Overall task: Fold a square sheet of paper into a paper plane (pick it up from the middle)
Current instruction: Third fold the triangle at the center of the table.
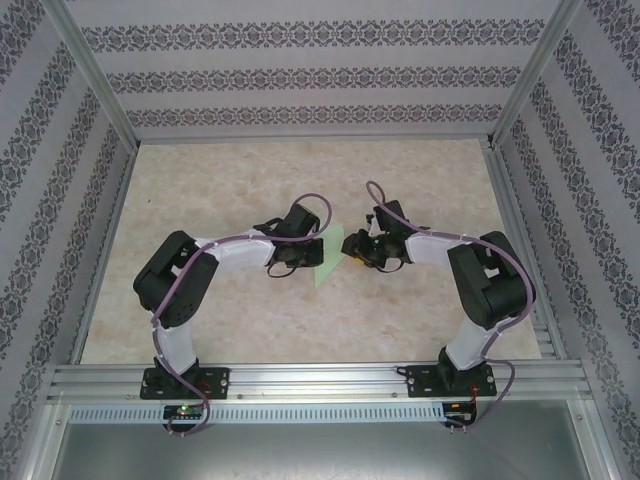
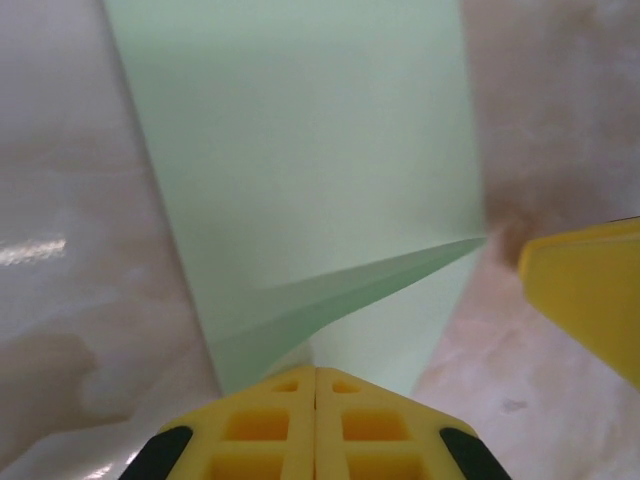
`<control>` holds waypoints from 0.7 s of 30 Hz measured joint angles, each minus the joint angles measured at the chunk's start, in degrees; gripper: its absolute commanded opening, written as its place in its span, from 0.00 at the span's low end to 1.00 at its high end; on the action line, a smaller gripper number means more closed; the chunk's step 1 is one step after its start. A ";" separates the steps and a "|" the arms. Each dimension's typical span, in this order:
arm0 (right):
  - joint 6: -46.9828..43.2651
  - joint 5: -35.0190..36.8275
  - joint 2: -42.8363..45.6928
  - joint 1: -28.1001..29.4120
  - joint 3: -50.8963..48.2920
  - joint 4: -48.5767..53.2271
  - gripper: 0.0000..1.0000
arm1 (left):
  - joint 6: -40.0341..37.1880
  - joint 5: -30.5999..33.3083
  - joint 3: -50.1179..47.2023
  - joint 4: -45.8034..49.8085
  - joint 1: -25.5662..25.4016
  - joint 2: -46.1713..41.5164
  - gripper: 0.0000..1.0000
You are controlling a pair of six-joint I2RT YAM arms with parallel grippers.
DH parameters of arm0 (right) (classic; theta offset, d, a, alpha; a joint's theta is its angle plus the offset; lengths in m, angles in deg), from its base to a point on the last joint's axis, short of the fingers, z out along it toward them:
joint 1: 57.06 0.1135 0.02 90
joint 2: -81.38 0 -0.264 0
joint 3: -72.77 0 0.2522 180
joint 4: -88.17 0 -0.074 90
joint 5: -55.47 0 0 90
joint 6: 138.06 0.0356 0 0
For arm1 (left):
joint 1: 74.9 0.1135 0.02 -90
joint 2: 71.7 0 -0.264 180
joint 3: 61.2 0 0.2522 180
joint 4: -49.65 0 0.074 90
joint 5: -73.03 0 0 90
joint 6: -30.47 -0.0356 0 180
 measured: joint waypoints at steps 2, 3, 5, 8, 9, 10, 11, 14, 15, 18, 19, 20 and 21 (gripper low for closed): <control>0.20 -0.17 -0.70 0.02 0.11 -0.20 0.38 | -0.13 0.63 0.00 0.85 0.00 0.39 0.06; 0.37 -0.24 -1.01 0.20 0.26 -0.26 0.38 | -0.13 1.07 0.00 1.25 0.00 0.48 0.06; 0.44 -0.52 -1.62 0.28 0.79 -0.39 0.35 | -0.15 1.66 0.00 1.70 0.00 0.61 0.06; 0.59 -0.98 -2.43 0.37 1.66 -0.72 0.33 | -0.13 2.03 0.00 2.21 0.00 0.81 0.06; 0.61 -1.09 -2.58 0.55 1.88 -0.85 0.32 | -0.13 2.05 -0.02 2.29 0.00 0.92 0.06; 0.61 -1.14 -2.71 0.63 2.08 -0.92 0.32 | -0.13 2.08 -0.02 2.32 0.00 1.01 0.06; 0.61 -1.29 -2.82 0.74 2.23 -0.96 0.32 | -0.11 2.05 -0.02 2.32 0.00 1.16 0.06; 0.61 -1.68 -3.30 1.01 2.62 -1.11 0.32 | -0.09 2.16 -0.02 2.29 0.02 1.27 0.06; 0.61 -1.75 -3.48 1.01 2.73 -1.20 0.32 | -0.09 2.16 -0.02 2.29 0.02 1.27 0.06; 0.61 -2.19 -3.61 1.01 2.73 -1.27 0.32 | 0.11 2.21 -0.02 2.29 0.04 1.27 0.06; 0.61 -2.27 -3.61 1.01 2.73 -1.31 0.32 | 0.13 2.19 -0.02 2.29 0.04 1.27 0.06; 0.61 -2.56 -3.61 1.01 2.73 -1.31 0.32 | 0.15 2.19 -0.02 2.29 0.04 1.27 0.06; 0.63 -2.69 -3.61 1.01 2.73 -1.33 0.32 | 0.15 2.19 -0.04 2.29 0.04 1.27 0.06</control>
